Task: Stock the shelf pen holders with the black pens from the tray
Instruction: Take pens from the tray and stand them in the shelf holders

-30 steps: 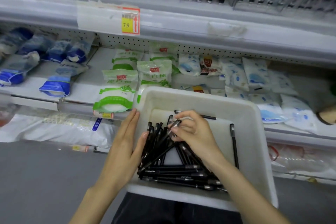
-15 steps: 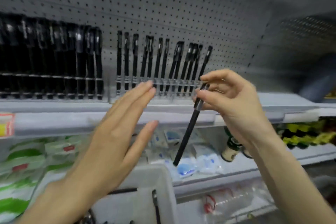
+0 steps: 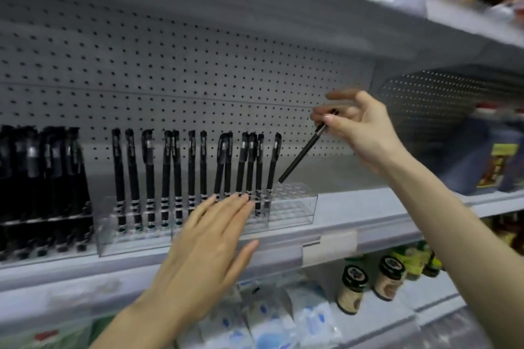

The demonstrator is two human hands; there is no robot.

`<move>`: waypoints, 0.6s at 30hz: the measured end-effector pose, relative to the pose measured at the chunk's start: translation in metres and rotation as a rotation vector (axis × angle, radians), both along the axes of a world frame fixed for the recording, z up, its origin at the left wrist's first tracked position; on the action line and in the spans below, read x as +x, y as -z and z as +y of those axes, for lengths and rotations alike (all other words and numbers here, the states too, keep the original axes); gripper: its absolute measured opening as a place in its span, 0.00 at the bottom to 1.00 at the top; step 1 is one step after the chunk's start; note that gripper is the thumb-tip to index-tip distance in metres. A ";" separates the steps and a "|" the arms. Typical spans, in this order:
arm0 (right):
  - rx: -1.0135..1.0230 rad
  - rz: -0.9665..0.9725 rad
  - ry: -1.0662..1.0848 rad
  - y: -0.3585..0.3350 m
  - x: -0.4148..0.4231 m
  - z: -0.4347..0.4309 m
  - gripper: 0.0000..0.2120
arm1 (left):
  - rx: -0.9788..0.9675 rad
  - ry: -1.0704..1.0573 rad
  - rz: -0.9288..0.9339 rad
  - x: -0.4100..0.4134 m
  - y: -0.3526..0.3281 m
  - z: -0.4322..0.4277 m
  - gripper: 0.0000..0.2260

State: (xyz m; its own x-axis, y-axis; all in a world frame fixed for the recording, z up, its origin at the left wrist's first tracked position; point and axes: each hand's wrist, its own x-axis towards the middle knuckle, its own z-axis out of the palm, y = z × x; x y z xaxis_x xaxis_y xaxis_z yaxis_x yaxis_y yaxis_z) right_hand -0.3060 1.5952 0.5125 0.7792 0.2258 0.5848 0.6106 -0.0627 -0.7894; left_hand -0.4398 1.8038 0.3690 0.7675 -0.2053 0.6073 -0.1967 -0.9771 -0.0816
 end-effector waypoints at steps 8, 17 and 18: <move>-0.194 0.037 -0.112 0.005 0.020 0.007 0.18 | 0.007 0.034 -0.028 0.004 0.000 0.003 0.24; -0.565 0.056 -0.247 -0.003 0.022 0.018 0.25 | 0.004 0.024 -0.077 0.009 0.005 0.002 0.25; -0.588 0.049 -0.246 -0.005 0.022 0.019 0.26 | 0.009 0.022 -0.073 0.009 0.004 0.002 0.25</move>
